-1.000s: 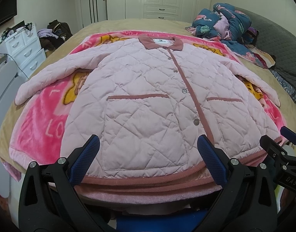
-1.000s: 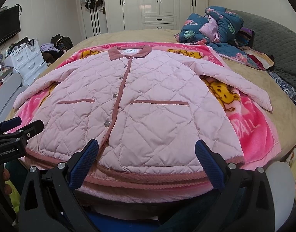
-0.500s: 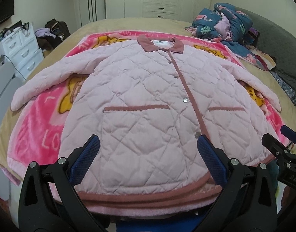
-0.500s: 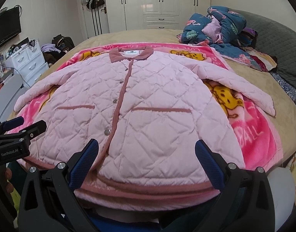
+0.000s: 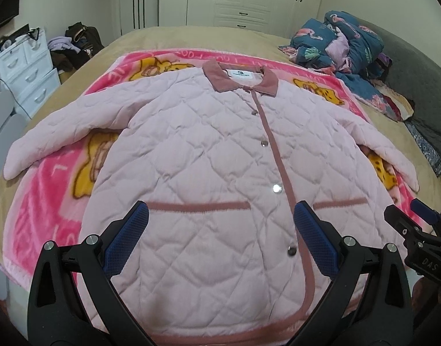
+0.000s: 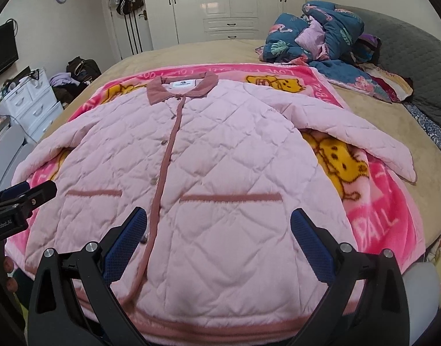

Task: Fold large clothes
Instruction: 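Move the right gripper to the sleeve nearest it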

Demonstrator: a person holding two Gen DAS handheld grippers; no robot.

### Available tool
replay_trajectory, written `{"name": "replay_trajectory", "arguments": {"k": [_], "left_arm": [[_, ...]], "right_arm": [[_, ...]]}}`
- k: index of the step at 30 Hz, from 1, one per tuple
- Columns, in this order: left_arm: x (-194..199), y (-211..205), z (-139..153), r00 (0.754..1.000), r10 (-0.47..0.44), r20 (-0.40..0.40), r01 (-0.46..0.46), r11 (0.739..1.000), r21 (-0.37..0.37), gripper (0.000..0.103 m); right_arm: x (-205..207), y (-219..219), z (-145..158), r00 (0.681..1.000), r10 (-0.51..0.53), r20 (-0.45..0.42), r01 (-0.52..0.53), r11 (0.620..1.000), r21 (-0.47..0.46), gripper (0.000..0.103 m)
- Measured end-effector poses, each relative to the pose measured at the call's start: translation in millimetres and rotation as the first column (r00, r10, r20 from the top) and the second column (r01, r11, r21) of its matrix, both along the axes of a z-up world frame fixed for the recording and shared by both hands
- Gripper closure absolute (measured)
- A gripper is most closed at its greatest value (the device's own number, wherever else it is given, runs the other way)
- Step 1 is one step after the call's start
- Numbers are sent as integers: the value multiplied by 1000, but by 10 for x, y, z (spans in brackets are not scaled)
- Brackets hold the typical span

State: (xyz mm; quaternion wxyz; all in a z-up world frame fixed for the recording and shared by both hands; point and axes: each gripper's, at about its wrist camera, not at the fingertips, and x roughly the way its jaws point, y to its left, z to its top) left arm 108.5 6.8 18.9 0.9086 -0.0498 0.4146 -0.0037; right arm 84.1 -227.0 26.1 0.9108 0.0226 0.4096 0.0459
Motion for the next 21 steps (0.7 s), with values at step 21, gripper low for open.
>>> {"name": "replay_trajectory", "arguments": {"k": [21], "left_arm": [[1047, -304, -50, 993, -89, -82, 89, 996, -5, 9]], "right_arm": [[1140, -336, 133, 998, -60, -2, 60, 996, 61, 4]]}}
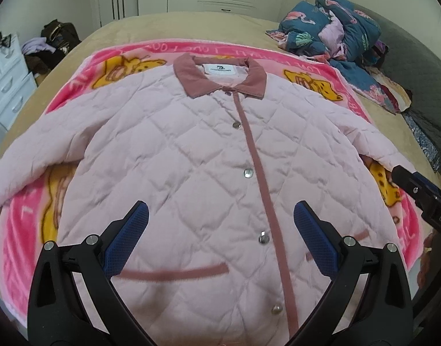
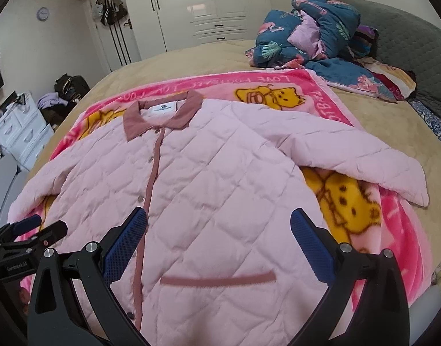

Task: Fold large clothes
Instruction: 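Move the right gripper to the sleeve nearest it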

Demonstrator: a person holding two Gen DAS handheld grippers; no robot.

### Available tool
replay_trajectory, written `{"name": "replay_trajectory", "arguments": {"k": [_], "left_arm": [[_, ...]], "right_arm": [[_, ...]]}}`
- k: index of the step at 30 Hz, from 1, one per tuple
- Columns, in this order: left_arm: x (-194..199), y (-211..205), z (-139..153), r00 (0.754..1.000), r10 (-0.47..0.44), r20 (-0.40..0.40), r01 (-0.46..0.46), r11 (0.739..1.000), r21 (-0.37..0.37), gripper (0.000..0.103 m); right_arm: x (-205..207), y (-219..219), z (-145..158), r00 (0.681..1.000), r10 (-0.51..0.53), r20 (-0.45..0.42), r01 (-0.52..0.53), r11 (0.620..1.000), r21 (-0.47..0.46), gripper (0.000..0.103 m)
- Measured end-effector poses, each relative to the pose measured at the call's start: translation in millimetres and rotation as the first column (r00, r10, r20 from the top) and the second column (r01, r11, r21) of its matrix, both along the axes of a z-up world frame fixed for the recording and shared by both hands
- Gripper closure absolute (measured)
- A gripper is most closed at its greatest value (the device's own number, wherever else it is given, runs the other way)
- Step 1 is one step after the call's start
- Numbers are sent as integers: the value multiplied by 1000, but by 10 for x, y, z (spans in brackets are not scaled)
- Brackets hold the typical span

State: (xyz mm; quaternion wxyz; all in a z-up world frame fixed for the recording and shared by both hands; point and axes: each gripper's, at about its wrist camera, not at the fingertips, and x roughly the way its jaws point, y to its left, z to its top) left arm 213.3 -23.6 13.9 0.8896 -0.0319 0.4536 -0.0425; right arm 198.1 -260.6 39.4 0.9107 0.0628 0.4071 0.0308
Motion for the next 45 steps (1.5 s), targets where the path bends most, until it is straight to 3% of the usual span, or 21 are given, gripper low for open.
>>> {"name": "replay_trajectory", "arguments": {"k": [19, 27, 37, 42, 45], "left_arm": [[737, -426, -13, 1000, -19, 17, 18, 998, 55, 9], [1097, -548, -198, 1000, -4, -1, 4, 996, 88, 9], [1470, -650, -542, 998, 5, -64, 2, 995, 99, 9], [1561, -628, -592, 998, 4, -66, 1, 997, 80, 9], [1569, -597, -564, 998, 8, -65, -3, 997, 73, 9]], "right_arm": [[655, -960, -246, 980, -195, -41, 195, 981, -1, 4], [792, -1545, -510, 937, -337, -93, 342, 938, 47, 4], [874, -2282, -971, 831, -513, -212, 547, 823, 151, 4], [866, -2736, -1222, 737, -619, -273, 675, 698, 238, 4], [856, -3045, -1372, 667, -686, -291, 745, 603, 284, 4]]}}
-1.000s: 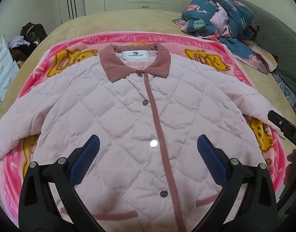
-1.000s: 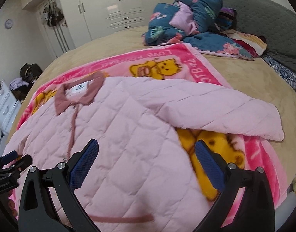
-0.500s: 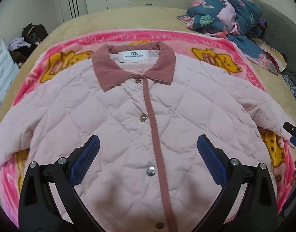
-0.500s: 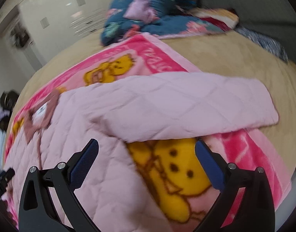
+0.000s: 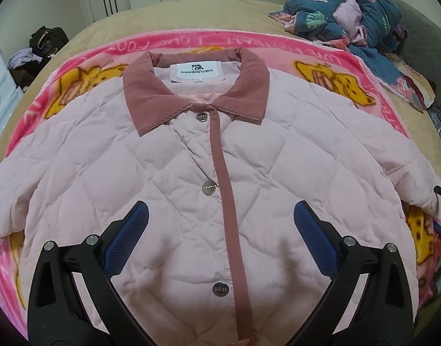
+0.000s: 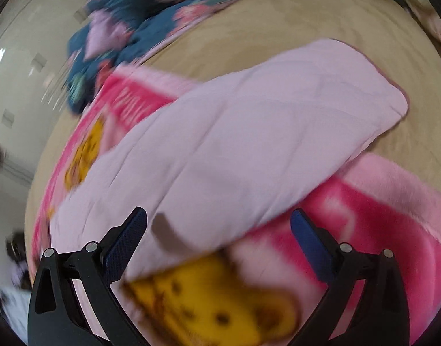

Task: Fold large clothes
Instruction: 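Move the right gripper to the sleeve nearest it, then grasp the sleeve with the right gripper and fold it across the jacket body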

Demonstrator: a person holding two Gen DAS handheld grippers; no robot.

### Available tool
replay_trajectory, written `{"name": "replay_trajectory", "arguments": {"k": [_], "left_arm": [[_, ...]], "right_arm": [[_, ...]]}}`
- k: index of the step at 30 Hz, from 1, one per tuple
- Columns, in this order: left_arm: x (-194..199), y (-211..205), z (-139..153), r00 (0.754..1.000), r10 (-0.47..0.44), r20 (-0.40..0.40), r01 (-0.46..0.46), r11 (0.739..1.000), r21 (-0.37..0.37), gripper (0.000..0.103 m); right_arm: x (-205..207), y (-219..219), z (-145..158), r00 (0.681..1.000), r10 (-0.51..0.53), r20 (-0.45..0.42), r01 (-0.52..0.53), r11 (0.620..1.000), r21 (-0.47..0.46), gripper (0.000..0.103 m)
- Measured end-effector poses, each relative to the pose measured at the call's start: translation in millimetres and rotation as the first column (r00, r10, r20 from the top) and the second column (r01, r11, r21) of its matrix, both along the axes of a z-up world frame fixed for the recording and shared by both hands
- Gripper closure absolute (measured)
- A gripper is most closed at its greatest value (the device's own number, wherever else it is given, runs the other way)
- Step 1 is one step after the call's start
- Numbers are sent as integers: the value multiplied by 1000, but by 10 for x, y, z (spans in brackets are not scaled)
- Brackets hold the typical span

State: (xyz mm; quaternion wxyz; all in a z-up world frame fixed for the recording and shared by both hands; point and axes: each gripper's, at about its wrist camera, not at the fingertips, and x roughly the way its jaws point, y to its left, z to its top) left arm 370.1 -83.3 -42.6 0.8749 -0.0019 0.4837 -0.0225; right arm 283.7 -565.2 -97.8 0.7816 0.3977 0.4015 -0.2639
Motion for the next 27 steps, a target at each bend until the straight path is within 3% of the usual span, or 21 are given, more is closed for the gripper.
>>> {"name": "replay_trajectory", "arguments": {"k": [4, 8, 9, 10, 14, 16, 19, 23, 27], "left_arm": [[10, 35, 59, 1000, 3, 10, -3, 1000, 13, 9], [58, 82, 110, 1000, 24, 12, -24, 999, 31, 9], [72, 91, 134, 1000, 28, 13, -28, 999, 30, 9], [72, 101, 149, 999, 30, 14, -31, 999, 32, 9], [113, 124, 259, 999, 42, 15, -42, 998, 47, 9], [128, 138, 340, 999, 47, 24, -48, 998, 51, 9], [134, 161, 472, 998, 52, 36, -53, 998, 42, 9], [99, 224, 621, 997, 62, 43, -64, 997, 38, 9], [51, 383, 781, 992, 101, 73, -102, 995, 8, 9]], "right_arm": [[-64, -404, -189, 989, -132, 68, 124, 986, 111, 4], [-8, -572, -120, 981, -155, 119, 147, 986, 72, 4], [2, -621, -140, 979, -166, 121, 156, 984, 81, 9], [-6, -690, -163, 975, -188, 117, 178, 980, 87, 24], [-4, -905, -209, 963, -215, 162, 193, 971, 140, 52], [25, -920, -96, 963, -185, 196, 165, 980, 112, 68], [113, -870, 233, 960, -98, 264, 95, 995, 23, 78], [297, -719, 721, 940, 30, 340, -4, 997, -79, 81], [429, -344, 1285, 899, 190, 395, -108, 970, -220, 82]]}}
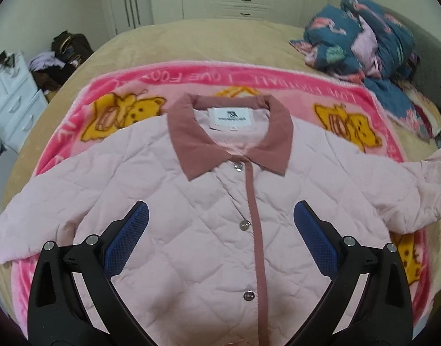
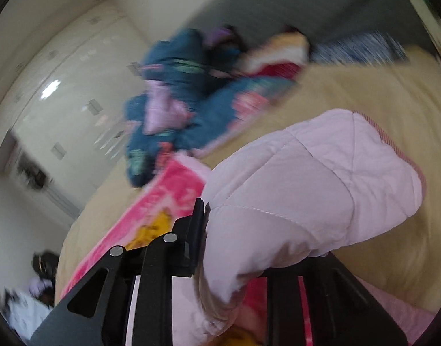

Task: Fold large clothes
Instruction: 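Grasp the sleeve with the right gripper and fold it across the jacket body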

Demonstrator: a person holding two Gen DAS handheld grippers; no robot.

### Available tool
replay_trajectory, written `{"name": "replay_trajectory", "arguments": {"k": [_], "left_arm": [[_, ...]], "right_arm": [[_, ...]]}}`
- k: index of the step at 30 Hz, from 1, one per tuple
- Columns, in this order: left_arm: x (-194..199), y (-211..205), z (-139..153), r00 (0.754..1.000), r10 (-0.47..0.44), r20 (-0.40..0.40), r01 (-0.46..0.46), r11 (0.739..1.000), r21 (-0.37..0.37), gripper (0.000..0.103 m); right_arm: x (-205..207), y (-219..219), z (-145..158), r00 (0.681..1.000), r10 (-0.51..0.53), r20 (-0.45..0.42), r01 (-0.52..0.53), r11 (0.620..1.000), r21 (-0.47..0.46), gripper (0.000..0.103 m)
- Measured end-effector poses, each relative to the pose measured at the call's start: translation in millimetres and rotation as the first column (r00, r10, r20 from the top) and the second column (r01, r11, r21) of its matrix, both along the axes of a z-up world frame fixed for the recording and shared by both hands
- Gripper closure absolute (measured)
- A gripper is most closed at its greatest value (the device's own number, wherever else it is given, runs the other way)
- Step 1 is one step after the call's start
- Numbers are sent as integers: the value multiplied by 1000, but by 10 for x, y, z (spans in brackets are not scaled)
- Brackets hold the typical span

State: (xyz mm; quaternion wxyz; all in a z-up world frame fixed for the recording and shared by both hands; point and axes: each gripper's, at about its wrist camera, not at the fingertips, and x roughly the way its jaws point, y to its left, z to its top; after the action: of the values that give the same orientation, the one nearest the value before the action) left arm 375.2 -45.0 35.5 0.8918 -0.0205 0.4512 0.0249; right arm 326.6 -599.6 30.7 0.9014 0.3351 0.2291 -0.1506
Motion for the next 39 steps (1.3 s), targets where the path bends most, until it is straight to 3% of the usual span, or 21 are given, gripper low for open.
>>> {"name": "replay_trajectory", "arguments": {"k": [8, 15, 27, 35, 37, 39], "left_arm": [[-121, 387, 268, 1000, -14, 28, 16, 997, -77, 9], [-199, 800, 268, 999, 11, 35, -6, 990, -142, 9], [-199, 1190, 85, 999, 12, 43, 0, 966, -257, 9], [-141, 1173, -199, 1000, 8, 3, -6, 946, -323, 9], [-125, 1178, -272, 1000, 9, -13, -13, 943, -331, 9], [-117, 1191, -325, 1000, 13, -21, -19, 942, -334, 9]], "right_arm": [[253, 1048, 813, 967, 243, 76, -224, 954, -199, 82], [493, 2212, 988, 888, 456, 52, -413, 844, -343, 82], [653, 3567, 305, 789, 604, -108, -601, 724, -339, 82], [640, 4062, -433, 731, 651, -203, -682, 694, -229, 79], [608, 4100, -632, 726, 654, -213, -687, 705, -176, 58], [542, 4043, -768, 734, 647, -206, -674, 733, -97, 48]]}}
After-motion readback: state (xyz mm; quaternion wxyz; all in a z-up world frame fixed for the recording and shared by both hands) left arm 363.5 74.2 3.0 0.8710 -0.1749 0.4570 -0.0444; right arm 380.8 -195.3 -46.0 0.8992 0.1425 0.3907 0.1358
